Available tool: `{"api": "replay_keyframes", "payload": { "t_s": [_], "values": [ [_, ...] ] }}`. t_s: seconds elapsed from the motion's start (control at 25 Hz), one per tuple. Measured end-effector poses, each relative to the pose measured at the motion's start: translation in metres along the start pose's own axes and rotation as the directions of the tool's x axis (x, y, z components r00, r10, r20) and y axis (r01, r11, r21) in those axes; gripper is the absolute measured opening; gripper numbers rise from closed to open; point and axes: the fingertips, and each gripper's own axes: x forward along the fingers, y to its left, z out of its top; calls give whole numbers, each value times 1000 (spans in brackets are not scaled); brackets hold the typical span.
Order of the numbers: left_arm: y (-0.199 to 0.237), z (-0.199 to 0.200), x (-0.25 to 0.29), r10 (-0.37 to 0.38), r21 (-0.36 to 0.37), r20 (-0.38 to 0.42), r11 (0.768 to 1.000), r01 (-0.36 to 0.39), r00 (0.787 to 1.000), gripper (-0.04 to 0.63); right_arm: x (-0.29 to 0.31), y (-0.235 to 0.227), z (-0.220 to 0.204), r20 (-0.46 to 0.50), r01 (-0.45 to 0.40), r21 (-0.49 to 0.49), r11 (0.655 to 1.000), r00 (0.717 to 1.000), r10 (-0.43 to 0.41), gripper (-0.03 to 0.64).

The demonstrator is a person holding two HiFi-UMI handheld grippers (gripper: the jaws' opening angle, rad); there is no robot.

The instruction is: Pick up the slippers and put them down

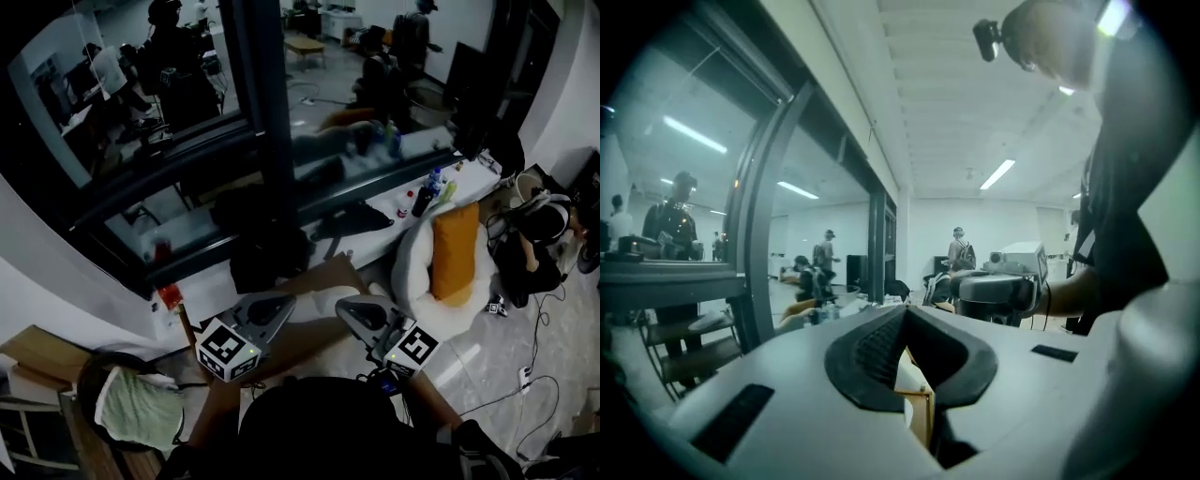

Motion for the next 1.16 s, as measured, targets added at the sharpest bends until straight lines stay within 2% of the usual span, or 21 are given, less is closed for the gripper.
{"api": "replay_keyframes", "payload": {
  "t_s": [0.24,0.56,0.88,1.16],
  "values": [
    [2,0,-1,-11,-33,65,999,14,998,11,4,-1,-2,2,-22,-29,999,1000,22,26],
    [3,5,12,-32,11,111,999,31,993,12,1,-6,-13,-29,-11,-16,1000,1000,11,26],
    [-7,4,28,-85,24,116,996,82,990,12,-11,-16,6,66,12,-58,998,998,-8,26],
    [-15,7,42,-129,35,140,992,125,982,12,-18,-31,-11,9,32,-60,998,999,-31,26]
  ]
}}
